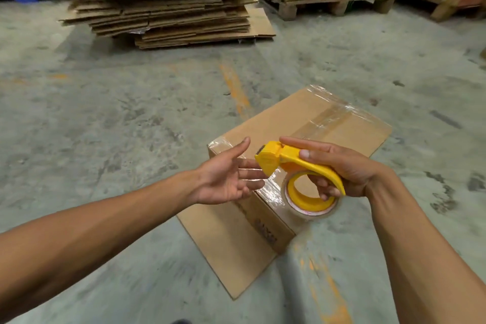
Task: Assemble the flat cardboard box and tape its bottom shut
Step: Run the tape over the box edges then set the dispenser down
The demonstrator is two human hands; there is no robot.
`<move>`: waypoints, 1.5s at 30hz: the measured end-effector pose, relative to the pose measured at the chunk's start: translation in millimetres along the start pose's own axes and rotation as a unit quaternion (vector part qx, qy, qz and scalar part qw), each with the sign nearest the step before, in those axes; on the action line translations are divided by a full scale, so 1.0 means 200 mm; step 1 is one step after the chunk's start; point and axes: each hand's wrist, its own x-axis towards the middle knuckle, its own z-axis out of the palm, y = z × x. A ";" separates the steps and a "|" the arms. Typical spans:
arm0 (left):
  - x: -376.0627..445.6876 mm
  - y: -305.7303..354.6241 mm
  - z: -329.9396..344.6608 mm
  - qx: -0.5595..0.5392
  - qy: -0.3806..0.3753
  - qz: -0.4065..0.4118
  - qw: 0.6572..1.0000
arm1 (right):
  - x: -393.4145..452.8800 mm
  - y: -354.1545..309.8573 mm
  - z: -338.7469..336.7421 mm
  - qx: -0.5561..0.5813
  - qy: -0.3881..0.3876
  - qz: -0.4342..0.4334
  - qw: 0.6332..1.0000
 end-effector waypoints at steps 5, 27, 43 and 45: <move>0.01 0.03 0.06 -0.009 0.009 -0.010 1.000 | -0.02 0.02 -0.04 0.016 0.003 -0.006 1.000; 0.01 0.07 0.13 -0.041 -0.027 -0.080 0.996 | -0.07 0.15 -0.11 0.132 0.009 -0.054 0.990; 0.06 0.05 0.23 0.054 0.029 -0.075 0.995 | -0.17 0.22 -0.15 0.149 0.013 -0.026 0.988; 0.08 0.08 0.18 0.113 0.046 -0.070 0.990 | -0.17 0.20 -0.13 0.109 0.029 -0.002 0.994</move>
